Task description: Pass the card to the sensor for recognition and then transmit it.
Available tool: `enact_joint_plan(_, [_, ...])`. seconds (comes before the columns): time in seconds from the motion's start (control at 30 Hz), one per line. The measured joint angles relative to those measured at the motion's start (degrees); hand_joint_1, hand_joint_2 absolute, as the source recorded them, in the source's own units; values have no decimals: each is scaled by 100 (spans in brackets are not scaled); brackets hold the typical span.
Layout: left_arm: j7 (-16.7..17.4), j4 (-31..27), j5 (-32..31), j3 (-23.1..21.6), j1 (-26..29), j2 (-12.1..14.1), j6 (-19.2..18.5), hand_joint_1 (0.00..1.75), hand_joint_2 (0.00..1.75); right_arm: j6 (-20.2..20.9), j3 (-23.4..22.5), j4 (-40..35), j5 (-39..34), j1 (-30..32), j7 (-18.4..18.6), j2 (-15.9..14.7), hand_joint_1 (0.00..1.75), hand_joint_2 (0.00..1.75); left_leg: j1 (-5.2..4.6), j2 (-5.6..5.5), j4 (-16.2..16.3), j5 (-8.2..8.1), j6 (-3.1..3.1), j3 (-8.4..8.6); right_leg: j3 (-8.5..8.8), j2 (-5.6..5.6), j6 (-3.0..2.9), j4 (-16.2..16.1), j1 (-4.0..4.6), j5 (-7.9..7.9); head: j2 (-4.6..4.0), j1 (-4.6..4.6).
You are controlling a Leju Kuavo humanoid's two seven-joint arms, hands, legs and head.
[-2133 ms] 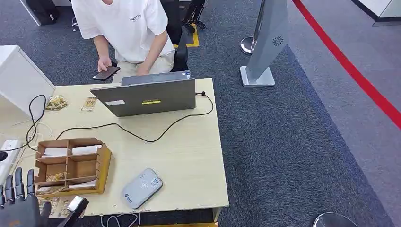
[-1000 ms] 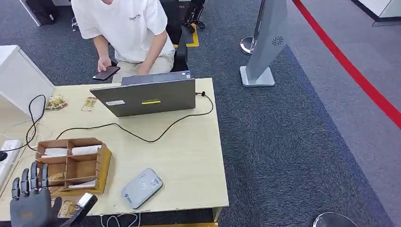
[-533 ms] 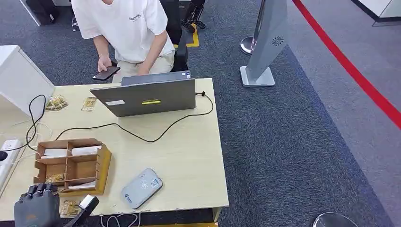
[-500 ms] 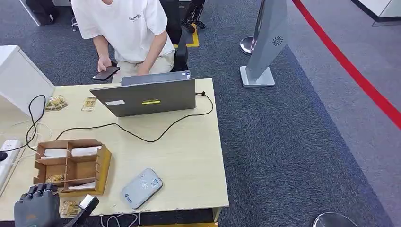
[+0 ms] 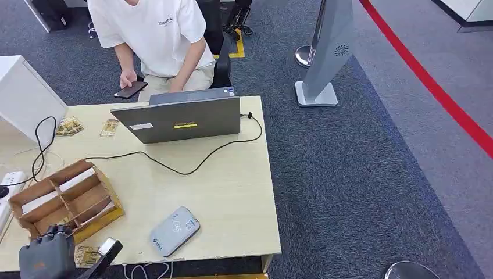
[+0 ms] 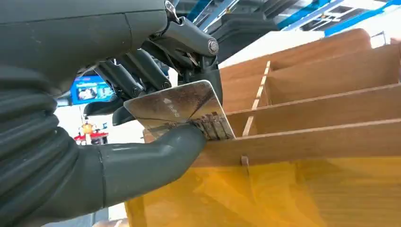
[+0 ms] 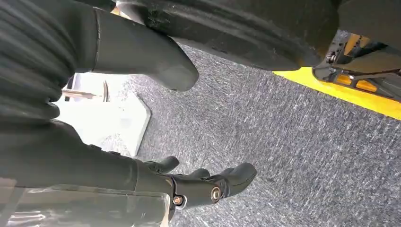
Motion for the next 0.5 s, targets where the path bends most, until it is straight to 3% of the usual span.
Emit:
enact_joint_plan(0.23, [-51,-142,-7,-103,127,-18,2,175,175,-2,9,7,-72,0,57,-2,0,175,0,1,0,0,0,-1,0,0,0,0,0,0,0,0])
enact_joint_plan(0.33, [503,-554,-72,-490,390,53,-394,175,175,-17,9,15,-184,3,55,-2,0,175,0,2,0,-1,0,0,-1,0,0,0,0,0,0,0])
enact_joint_plan(0.5, [1375,-1848,-297,-1647,995,536,-1154,175,175,-39,9,22,-354,16,22,-2,0,175,0,-5,0,-3,2,-7,-4,-5,4,-1,0,-3,0,0])
